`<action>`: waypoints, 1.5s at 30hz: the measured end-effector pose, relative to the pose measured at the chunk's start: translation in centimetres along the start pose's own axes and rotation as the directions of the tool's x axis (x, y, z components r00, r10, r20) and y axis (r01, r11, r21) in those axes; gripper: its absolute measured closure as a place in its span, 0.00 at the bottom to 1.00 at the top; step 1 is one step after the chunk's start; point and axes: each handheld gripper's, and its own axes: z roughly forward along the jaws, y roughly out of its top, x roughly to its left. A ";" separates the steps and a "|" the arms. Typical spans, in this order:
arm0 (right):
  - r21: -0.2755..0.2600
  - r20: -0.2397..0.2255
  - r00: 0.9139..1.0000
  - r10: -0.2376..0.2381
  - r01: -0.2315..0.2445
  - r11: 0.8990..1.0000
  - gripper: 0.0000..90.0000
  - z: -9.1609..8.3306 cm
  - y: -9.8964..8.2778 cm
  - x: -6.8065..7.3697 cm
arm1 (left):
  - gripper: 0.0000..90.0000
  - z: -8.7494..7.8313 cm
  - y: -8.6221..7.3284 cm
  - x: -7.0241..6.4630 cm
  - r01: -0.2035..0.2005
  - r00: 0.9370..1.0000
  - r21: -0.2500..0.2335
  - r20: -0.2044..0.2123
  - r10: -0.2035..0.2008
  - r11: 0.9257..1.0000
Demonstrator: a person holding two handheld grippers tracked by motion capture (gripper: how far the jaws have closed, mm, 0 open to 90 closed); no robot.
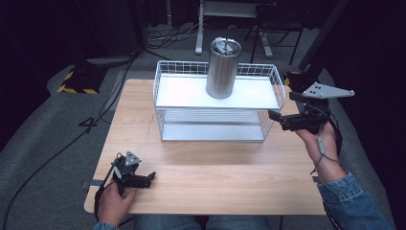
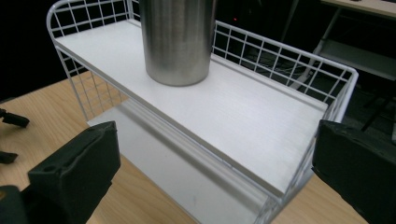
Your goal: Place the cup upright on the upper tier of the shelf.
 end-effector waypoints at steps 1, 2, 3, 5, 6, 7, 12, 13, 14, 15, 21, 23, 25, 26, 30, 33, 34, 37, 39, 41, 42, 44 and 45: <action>0.006 0.005 1.000 0.002 -0.002 1.000 0.01 -0.1 -0.3 0.0 | 0.01 0.0 0.0 0.0 0.000 1.000 0.000 0.000 0.000 1.000; 0.011 0.002 1.000 0.003 -0.003 1.000 0.01 -0.1 -0.7 -0.1 | 0.01 0.0 0.0 0.0 0.000 1.000 0.000 0.000 0.000 1.000; 0.011 -0.004 1.000 0.011 -0.011 1.000 0.01 -0.1 -1.1 -0.2 | 0.01 0.0 0.0 0.0 -0.001 1.000 0.000 0.000 0.001 1.000; 0.006 -0.004 1.000 0.021 -0.021 1.000 0.02 -0.1 -1.9 -0.1 | 0.01 0.0 0.0 0.0 0.000 1.000 0.002 0.003 0.000 1.000; 0.009 -0.002 1.000 0.019 -0.019 1.000 0.02 -0.1 -2.3 -0.1 | 0.01 0.0 0.0 0.0 0.000 1.000 0.002 0.004 0.000 1.000; 0.018 0.007 1.000 0.014 -0.014 1.000 0.02 -0.1 -2.9 -0.1 | 0.01 0.0 0.0 0.0 0.000 1.000 0.002 0.004 0.000 1.000; 0.062 0.019 1.000 0.018 -0.020 0.998 0.02 0.1 -5.3 -0.1 | 0.01 0.0 0.0 0.0 -0.001 1.000 0.002 0.003 0.001 1.000; 0.071 0.022 0.999 0.028 -0.030 0.997 0.02 0.2 -5.9 -0.2 | 0.01 0.0 0.0 0.0 -0.001 1.000 0.002 0.003 0.001 1.000; 0.078 0.024 0.999 0.032 -0.033 0.996 0.02 0.3 -6.3 -0.2 | 0.01 0.0 0.0 0.0 -0.001 1.000 0.003 0.004 0.001 1.000; 0.086 0.024 0.999 0.038 -0.040 0.995 0.02 0.4 -7.0 -0.3 | 0.01 0.0 0.0 0.0 -0.001 1.000 0.002 0.003 0.001 1.000; 0.120 0.026 0.998 0.058 -0.061 0.991 0.03 0.9 -10.0 -0.4 | 0.01 0.0 0.0 0.0 -0.001 1.000 0.002 0.003 0.001 1.000; 0.130 0.021 0.997 0.073 -0.075 0.989 0.05 1.0 -11.1 -0.5 | 0.01 0.0 0.0 0.0 0.000 1.000 0.002 0.003 0.000 1.000; 0.142 0.016 0.996 0.087 -0.088 0.986 0.06 1.1 -12.0 -0.5 | 0.01 0.0 0.0 0.0 -0.001 1.000 0.003 0.004 0.001 1.000; 0.145 0.015 0.996 0.091 -0.093 0.985 0.07 1.2 -12.3 -0.6 | 0.01 0.0 0.0 0.0 -0.001 1.000 0.003 0.003 0.001 1.000; 0.164 0.011 0.994 0.107 -0.108 0.981 0.07 1.5 -13.9 -0.5 | 0.01 0.0 0.0 0.0 0.000 1.000 0.002 0.003 0.000 1.000; 0.185 0.010 0.994 0.111 -0.111 0.976 0.08 1.8 -15.2 -0.2 | 0.01 0.0 0.0 0.0 0.000 1.000 0.002 0.003 0.000 1.000; 0.187 0.010 0.994 0.111 -0.111 0.976 0.08 1.9 -15.5 -0.2 | 0.01 0.0 0.0 0.0 -0.001 1.000 0.002 0.003 0.001 1.000; 0.197 0.005 0.994 0.111 -0.110 0.974 0.08 2.1 -16.6 0.0 | 0.01 0.0 0.0 0.0 0.000 1.000 0.002 0.003 0.000 1.000; 0.206 0.006 0.994 0.106 -0.105 0.973 0.08 2.3 -17.3 0.2 | 0.01 0.0 0.0 0.0 -0.001 1.000 0.003 0.004 0.001 1.000; 0.215 0.005 0.994 0.109 -0.108 0.971 0.09 2.5 -18.1 0.3 | 0.01 0.0 0.0 0.0 -0.001 1.000 0.002 0.003 0.001 1.000; 0.218 0.003 0.994 0.112 -0.110 0.970 0.09 2.6 -18.3 0.4 | 0.01 0.0 0.0 0.0 0.000 1.000 0.002 0.003 0.000 1.000; 0.228 0.000 0.992 0.128 -0.125 0.966 0.09 2.9 -19.0 0.5 | 0.01 0.0 0.0 0.0 0.000 1.000 0.002 0.003 0.000 1.000; 0.234 0.001 0.992 0.128 -0.125 0.964 0.09 3.0 -19.3 0.6 | 0.01 0.0 0.0 0.0 0.000 1.000 0.002 0.003 0.000 1.000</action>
